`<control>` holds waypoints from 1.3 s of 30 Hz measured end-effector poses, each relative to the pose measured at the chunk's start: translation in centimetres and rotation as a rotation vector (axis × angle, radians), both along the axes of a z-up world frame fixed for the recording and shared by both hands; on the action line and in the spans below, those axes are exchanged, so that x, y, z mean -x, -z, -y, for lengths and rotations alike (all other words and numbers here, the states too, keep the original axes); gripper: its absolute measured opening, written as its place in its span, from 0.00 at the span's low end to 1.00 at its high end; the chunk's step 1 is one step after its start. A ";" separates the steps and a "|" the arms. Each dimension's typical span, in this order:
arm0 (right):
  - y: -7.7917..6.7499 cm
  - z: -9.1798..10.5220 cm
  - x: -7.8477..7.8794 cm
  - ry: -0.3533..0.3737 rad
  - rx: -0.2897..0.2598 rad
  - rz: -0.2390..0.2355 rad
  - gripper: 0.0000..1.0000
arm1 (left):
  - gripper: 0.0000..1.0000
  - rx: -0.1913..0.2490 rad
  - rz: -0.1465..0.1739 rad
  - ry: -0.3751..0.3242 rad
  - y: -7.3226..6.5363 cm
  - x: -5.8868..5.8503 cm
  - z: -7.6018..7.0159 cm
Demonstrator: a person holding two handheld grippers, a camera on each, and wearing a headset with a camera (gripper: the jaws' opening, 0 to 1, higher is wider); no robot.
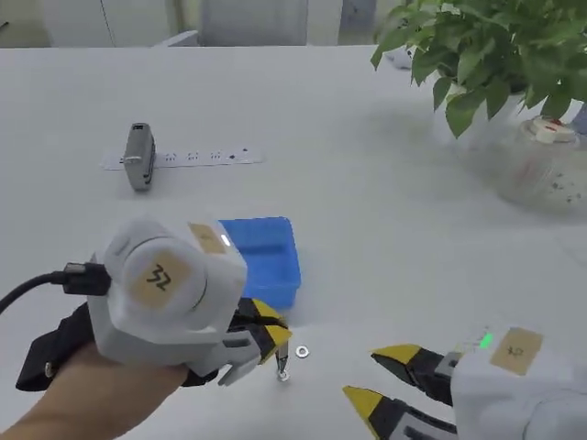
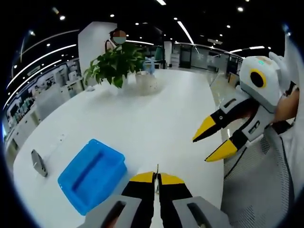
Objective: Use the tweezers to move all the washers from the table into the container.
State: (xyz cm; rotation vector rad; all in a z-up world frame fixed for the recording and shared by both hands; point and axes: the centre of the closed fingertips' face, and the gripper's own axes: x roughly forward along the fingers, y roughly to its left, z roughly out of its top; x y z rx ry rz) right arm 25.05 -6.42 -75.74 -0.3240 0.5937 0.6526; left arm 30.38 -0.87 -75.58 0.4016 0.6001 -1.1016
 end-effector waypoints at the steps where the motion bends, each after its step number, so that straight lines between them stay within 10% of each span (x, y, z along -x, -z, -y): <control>1: -0.2 0.3 0.1 0.009 0.001 0.003 0.24 | 0.00 0.000 0.009 0.001 -0.3 -0.1 -0.1; 23: -1.2 8.5 0.9 0.206 0.111 0.054 0.30 | 0.00 0.009 0.155 -0.008 -6.6 -4.8 -1.5; 39: 2.3 9.1 1.1 0.316 0.143 0.021 0.25 | 0.00 0.036 0.150 -0.043 -4.7 -9.9 -1.2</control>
